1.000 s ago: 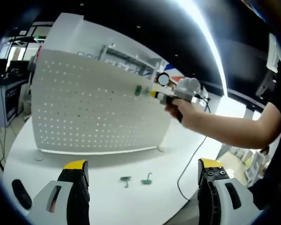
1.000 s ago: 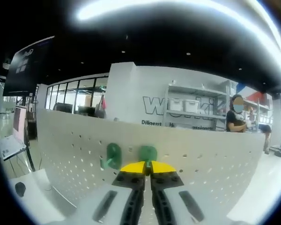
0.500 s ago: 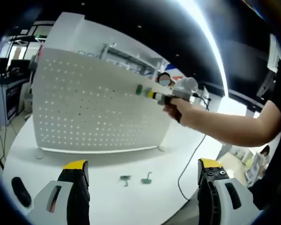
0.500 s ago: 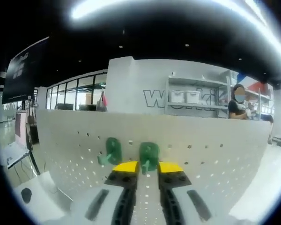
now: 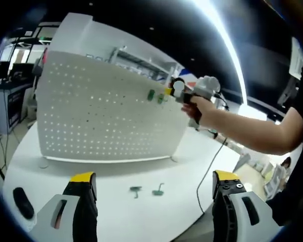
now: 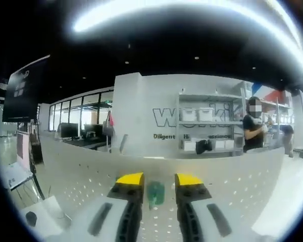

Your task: Insert the hook assembly into the mounting plate slot until the hook locks in place.

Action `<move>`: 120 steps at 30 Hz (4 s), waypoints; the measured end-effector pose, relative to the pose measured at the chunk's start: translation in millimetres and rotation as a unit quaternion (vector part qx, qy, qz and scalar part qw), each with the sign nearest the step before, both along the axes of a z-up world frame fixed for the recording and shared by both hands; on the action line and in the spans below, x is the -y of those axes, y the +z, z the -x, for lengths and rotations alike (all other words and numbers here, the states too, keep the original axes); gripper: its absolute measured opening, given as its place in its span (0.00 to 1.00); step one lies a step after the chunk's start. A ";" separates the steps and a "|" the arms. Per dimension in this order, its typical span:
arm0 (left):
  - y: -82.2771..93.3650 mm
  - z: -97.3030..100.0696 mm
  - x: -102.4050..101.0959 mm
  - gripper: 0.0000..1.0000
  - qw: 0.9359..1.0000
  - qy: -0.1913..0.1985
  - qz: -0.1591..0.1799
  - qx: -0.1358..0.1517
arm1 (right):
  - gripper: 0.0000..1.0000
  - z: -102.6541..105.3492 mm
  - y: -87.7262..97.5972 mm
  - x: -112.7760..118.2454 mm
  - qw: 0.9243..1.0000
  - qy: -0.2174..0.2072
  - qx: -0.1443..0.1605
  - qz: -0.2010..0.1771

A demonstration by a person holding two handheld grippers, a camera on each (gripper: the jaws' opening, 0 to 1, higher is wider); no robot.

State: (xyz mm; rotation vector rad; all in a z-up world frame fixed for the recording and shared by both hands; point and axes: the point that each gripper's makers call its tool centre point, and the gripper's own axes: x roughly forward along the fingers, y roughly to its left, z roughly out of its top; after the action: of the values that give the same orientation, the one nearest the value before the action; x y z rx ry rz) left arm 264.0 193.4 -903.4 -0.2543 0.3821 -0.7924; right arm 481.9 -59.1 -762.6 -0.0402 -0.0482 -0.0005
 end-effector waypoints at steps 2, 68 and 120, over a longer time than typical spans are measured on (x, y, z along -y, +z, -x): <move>-1.1 1.0 -0.6 0.96 1.000 0.001 0.000 -0.001 | 0.22 7.2 7.8 1.1 1.000 0.001 0.009 0.002; -83.3 45.7 -9.0 0.94 0.991 -0.013 -0.075 -0.113 | 0.29 281.7 -284.0 -97.9 0.901 0.226 -0.364 0.070; -98.4 32.1 -31.5 0.93 0.983 -0.001 -0.104 -0.154 | 0.22 122.6 -344.6 -129.2 0.831 0.309 -0.425 0.181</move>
State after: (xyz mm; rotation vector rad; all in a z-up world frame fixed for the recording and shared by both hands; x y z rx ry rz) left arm 231.9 224.8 -1001.8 -0.1808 0.7517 -0.7097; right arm 359.2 70.0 -1107.1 -0.4028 0.8440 0.6794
